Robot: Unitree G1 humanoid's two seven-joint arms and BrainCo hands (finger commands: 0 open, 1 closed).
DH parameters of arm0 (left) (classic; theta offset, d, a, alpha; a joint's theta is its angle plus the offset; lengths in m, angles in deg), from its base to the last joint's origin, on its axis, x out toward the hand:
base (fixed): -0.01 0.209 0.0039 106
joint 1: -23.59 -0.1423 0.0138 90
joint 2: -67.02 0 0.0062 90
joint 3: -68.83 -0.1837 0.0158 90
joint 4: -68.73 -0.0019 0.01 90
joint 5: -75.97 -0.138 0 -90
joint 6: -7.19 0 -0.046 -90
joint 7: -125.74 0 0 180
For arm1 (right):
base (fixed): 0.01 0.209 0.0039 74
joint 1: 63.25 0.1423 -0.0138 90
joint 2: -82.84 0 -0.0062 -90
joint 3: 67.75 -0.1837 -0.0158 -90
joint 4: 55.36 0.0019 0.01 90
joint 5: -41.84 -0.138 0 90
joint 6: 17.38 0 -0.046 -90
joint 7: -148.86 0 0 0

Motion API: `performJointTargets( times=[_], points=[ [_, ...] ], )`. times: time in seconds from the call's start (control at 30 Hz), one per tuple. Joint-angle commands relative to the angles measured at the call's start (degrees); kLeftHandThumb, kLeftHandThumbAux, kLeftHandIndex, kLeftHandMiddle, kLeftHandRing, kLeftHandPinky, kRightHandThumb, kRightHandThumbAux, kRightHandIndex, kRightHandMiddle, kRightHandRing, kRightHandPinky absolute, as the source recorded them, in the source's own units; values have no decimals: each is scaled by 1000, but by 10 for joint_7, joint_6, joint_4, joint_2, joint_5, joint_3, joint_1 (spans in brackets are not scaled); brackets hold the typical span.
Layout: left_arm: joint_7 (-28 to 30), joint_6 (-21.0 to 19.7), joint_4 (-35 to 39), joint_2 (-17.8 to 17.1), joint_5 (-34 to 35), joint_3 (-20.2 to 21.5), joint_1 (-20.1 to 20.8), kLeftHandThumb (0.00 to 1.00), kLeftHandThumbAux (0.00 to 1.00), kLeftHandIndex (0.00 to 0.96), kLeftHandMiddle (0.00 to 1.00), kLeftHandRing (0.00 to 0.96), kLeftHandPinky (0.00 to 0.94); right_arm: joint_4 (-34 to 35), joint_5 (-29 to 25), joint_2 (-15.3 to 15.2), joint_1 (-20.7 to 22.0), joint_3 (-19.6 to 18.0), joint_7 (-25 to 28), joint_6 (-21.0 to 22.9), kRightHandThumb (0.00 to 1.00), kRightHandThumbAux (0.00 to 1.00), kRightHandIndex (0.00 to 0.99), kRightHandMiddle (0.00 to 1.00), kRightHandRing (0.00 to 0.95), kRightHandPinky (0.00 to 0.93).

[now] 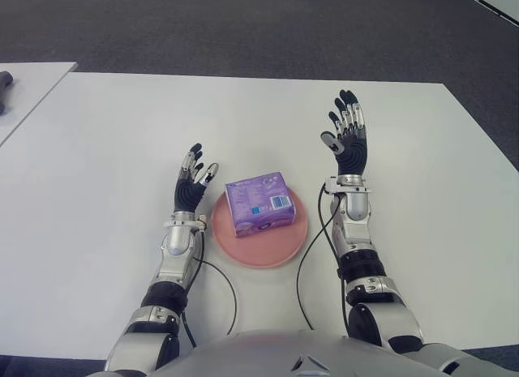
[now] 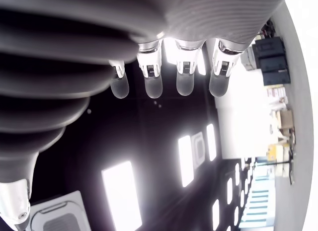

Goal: Put the tissue paper into the plate.

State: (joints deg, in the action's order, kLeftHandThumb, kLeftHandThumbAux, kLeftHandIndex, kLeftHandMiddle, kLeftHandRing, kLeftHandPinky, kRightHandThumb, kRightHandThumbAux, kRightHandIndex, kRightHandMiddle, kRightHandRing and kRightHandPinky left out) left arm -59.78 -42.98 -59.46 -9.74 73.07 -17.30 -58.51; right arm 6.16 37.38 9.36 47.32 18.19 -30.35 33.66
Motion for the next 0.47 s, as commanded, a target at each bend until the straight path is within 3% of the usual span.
performJointTargets(
  times=[0.03,0.1,0.17,0.23,0.47],
  points=[
    [-1,5,3,-7,-4,3,0,0,492,0,0,0,0,-5,8,5,3,1,-4,9,37,592,47,31,0,0],
    [2,7,4,-10,-3,3,0,0,491,0,0,0,0,-5,10,6,3,2,-5,9,37,592,47,31,0,0],
    [5,7,4,-13,-1,4,-1,0,490,0,0,0,0,-136,131,-16,-66,25,-163,51,30,560,30,20,0,0],
    [6,5,6,-15,1,5,-1,0,488,0,0,0,0,-218,173,-28,-91,34,-221,59,27,534,15,10,0,0],
    [6,-5,9,-19,9,11,-3,0,474,0,0,0,0,-289,139,-30,-62,20,-193,27,31,543,0,0,0,0]
  ],
)
